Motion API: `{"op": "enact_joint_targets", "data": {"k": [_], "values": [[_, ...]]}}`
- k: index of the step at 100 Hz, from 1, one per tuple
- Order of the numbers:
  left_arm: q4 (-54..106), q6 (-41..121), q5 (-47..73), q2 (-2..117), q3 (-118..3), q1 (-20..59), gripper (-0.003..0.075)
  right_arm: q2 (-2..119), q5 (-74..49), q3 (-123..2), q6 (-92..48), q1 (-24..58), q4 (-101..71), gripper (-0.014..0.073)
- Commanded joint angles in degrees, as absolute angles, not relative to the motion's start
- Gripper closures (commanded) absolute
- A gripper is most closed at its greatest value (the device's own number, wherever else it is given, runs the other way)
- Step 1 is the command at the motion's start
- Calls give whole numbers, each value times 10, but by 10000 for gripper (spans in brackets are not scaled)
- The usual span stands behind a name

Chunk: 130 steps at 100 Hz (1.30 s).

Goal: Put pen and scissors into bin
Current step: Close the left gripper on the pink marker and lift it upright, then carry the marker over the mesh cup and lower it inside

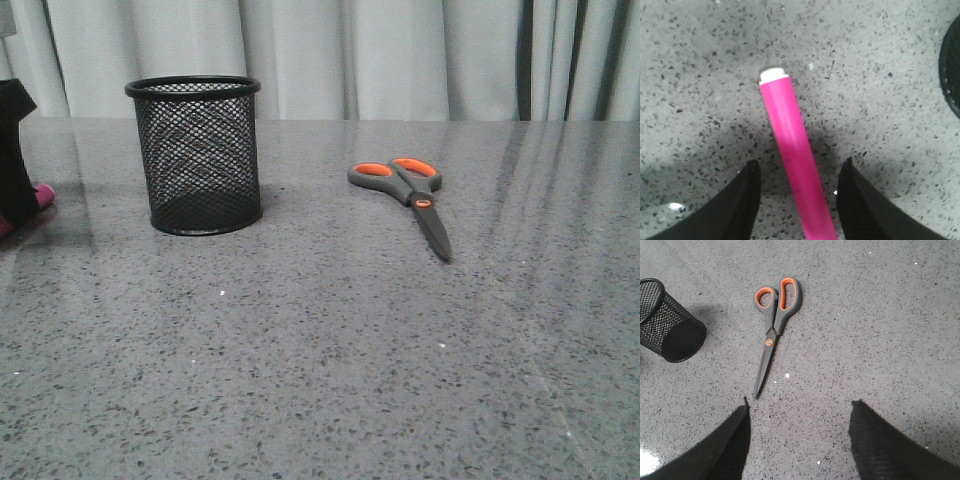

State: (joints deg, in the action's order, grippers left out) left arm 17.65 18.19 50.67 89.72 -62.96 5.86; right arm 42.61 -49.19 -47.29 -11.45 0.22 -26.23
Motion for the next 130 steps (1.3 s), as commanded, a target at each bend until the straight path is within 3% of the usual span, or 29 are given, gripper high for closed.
{"op": "enact_joint_targets", "data": {"k": [1, 64, 76, 93, 130], "values": [[165, 179, 494, 883, -644, 71, 385, 428, -456, -494, -123, -2, -275, 201], [81, 129, 489, 883, -644, 120, 394, 428, -457, -494, -123, -2, -275, 201], [82, 129, 489, 883, -644, 120, 489, 428, -457, -494, -123, -2, -275, 201], [86, 129, 497, 883, -644, 120, 743, 428, -457, -494, -123, -2, -275, 201], [86, 130, 448, 812, -644, 120, 742, 428, -457, -494, -123, -2, -275, 201]]}}
